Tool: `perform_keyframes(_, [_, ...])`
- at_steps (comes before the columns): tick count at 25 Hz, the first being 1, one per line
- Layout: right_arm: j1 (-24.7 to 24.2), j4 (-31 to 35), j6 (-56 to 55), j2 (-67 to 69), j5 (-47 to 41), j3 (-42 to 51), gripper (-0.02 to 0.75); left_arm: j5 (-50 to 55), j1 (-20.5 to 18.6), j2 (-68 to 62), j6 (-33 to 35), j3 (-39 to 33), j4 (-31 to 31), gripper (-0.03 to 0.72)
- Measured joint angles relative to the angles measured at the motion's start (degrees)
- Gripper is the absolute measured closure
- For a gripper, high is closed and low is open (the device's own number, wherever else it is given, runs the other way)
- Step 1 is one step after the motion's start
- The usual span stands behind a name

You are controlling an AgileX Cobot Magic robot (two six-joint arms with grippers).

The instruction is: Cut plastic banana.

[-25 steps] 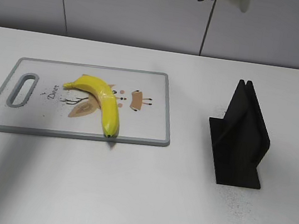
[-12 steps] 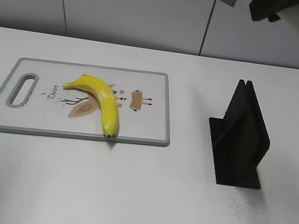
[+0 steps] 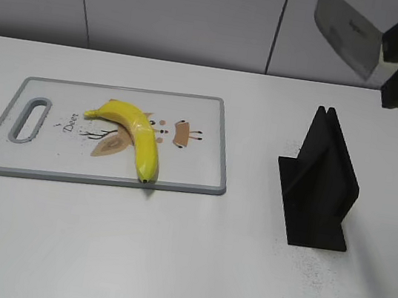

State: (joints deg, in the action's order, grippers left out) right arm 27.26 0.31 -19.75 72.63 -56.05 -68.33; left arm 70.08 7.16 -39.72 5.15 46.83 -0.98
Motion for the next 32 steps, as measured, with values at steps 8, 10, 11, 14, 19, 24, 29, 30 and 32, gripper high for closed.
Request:
perform_keyframes(8, [0.0, -2.77, -8.54, -1.02, 6.37, 9.13, 0.549, -0.46, 0.0, 20.94, -0.12, -15.02, 1.35, 0.113])
perform_keyframes(10, [0.0, -3.37, -10.25, -1.02, 7.63, 11.02, 0.549, -0.98, 0.0, 26.85, -0.12, -15.92, 1.5, 0.114])
perform_keyframes(11, [0.0, -3.58, -10.65, -1.02, 8.15, 11.7, 0.549, -1.4, 0.0, 29.68, -0.12, -16.1, 1.55, 0.117])
perform_keyframes(14, [0.0, -4.43, -12.26, -1.02, 9.53, 13.79, 0.549, -2.06, 0.0, 36.73, -0.18, -16.16, 1.62, 0.128])
perform_keyframes(19, [0.0, -4.96, -13.12, -1.02, 12.85, 16.85, 0.549, -4.72, 0.0, 40.03, -0.18, -17.09, 1.93, 0.153])
perform_keyframes(24, [0.0, -6.95, -13.71, -1.02, 15.33, 18.12, 0.549, -7.89, 0.0, 40.03, -0.18, -18.03, 2.43, 0.163])
perform_keyframes(29, [0.0, -11.56, -16.85, -0.68, 16.52, 18.12, 0.549, -7.94, 0.0, 40.03, -0.18, -18.08, 2.43, 0.165])
perform_keyframes(30, [0.0, -11.82, -17.11, -0.36, 16.77, 18.12, 0.549, -7.94, 0.0, 40.03, -0.18, -18.1, 2.43, 0.165])
perform_keyframes(32, [0.0, -11.94, -17.31, 0.87, 16.84, 18.12, 0.549, -7.94, 0.0, 40.03, -0.18, -18.14, 2.43, 0.165])
